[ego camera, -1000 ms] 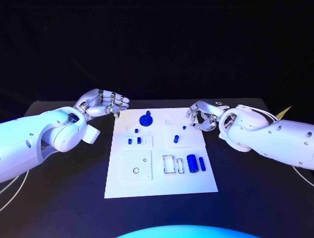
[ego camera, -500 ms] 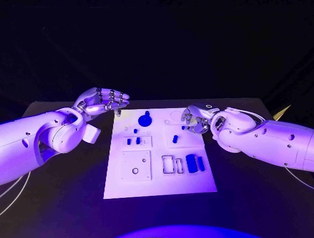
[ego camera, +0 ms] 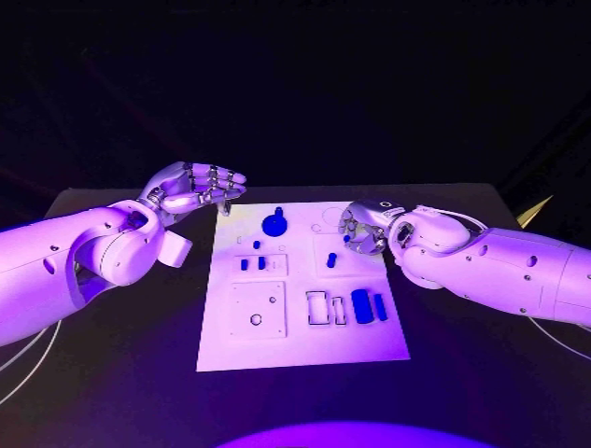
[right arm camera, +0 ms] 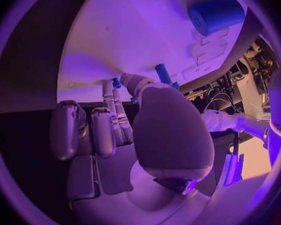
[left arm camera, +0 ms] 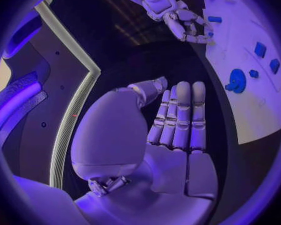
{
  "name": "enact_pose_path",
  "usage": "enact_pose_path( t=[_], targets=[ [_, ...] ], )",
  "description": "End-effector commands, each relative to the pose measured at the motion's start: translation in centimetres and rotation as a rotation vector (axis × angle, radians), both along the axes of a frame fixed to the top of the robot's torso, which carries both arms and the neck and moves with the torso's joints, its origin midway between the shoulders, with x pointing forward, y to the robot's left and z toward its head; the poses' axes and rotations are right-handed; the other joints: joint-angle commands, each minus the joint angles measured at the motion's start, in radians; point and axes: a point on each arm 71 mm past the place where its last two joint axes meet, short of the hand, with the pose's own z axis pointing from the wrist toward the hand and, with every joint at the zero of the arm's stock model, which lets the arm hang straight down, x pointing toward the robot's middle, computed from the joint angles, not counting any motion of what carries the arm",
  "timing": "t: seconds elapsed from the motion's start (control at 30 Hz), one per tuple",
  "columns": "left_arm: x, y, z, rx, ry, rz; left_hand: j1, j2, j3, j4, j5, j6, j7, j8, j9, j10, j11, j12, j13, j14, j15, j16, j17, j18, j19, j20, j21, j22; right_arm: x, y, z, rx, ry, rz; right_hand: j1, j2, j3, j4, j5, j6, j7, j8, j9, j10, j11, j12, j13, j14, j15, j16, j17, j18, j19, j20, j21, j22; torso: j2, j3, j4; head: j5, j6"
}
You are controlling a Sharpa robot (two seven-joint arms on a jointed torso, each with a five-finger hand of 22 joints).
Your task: Assemble the parts on the task board
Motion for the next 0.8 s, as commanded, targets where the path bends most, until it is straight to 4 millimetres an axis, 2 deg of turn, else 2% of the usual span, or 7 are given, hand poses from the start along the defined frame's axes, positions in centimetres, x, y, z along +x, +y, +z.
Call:
enact_pose_path(
  t=[0.03, 0.27, 0.43, 0.53, 0.8],
  targets=[
    [-0.1, -0.1, 0.2, -0.02, -0.004, -0.011, 0.0, 0.011, -0.006, -0.001, 0.005, 0.009, -0.001, 0.005, 0.001, 0.002, -0.003, 0.006, 0.0, -0.004, -0.001, -0.004, -0.002, 0.014, -0.001, 0.0, -0.005, -0.002, -0.1, 0.1, -0.6, -0.031, 0.017, 0.001, 0.003, 0.014, 0.015, -0.009, -0.002, 0.017, -0.003, 0.01, 0.003, 0.018, -0.002, -0.004, -0.006, 0.044, 0.0, 0.006, 0.003, 0.003, 0.017, -0.003, 0.009, 0.103, 0.0, 0.0003, 0.0001, 0.001, -0.001],
    [-0.1, -0.1, 0.1, -0.018, -0.001, -0.009, 0.0, 0.011, -0.007, -0.002, 0.005, 0.009, -0.001, 0.005, 0.002, 0.001, -0.003, 0.006, 0.0, -0.004, -0.001, -0.005, -0.002, 0.014, 0.0, 0.0, -0.006, -0.002, 0.0, 0.3, -0.9, -0.04, 0.024, -0.008, 0.011, 0.037, 0.057, -0.04, -0.003, 0.051, -0.017, 0.032, 0.014, 0.056, -0.015, 0.001, -0.013, 0.049, -0.011, 0.016, 0.019, -0.005, 0.031, -0.01, 0.048, 0.129, 0.0, 0.0004, 0.0003, 0.002, -0.003],
    [-0.1, -0.1, 0.1, -0.017, 0.0, -0.009, 0.0, 0.01, -0.008, -0.002, 0.005, 0.009, -0.001, 0.005, 0.001, 0.0, -0.003, 0.006, 0.0, -0.003, -0.001, -0.005, -0.003, 0.014, 0.0, -0.001, -0.006, -0.003, -0.2, 0.5, -1.4, -0.065, 0.041, -0.008, 0.004, 0.051, 0.07, -0.059, -0.004, 0.069, -0.024, 0.045, 0.024, 0.078, -0.023, 0.004, -0.013, 0.049, -0.017, 0.018, 0.02, -0.027, 0.067, -0.015, 0.15, 0.191, 0.0, 0.0004, -0.0007, 0.002, -0.005],
    [-0.1, -0.1, 0.1, -0.016, 0.001, -0.009, 0.0, 0.01, -0.008, -0.002, 0.005, 0.009, -0.001, 0.005, 0.001, 0.0, -0.003, 0.006, 0.0, -0.003, -0.001, -0.005, -0.003, 0.014, 0.0, -0.001, -0.006, -0.003, -0.3, 0.6, -1.6, -0.079, 0.045, -0.005, 0.0, 0.059, 0.077, -0.074, -0.004, 0.077, -0.029, 0.053, 0.031, 0.089, -0.028, 0.004, -0.013, 0.049, -0.021, 0.016, 0.016, -0.028, 0.07, -0.019, 0.158, 0.197, 0.0, 0.0006, -0.0002, 0.001, -0.008],
    [-0.1, 0.1, 0.1, -0.014, 0.005, -0.007, 0.002, 0.01, -0.009, -0.003, 0.005, 0.007, 0.0, 0.005, 0.001, -0.003, -0.002, 0.006, -0.001, -0.002, -0.002, -0.006, -0.004, 0.014, 0.001, -0.001, -0.007, -0.004, -0.5, 0.4, -1.6, -0.086, 0.01, -0.015, 0.014, 0.08, 0.121, -0.145, -0.002, 0.107, -0.039, 0.081, 0.057, 0.132, -0.041, 0.002, -0.004, 0.044, -0.033, -0.001, -0.014, -0.034, 0.078, -0.031, 0.185, 0.214, 0.0, 0.0007, -0.001, 0.003, -0.011]
  ],
)
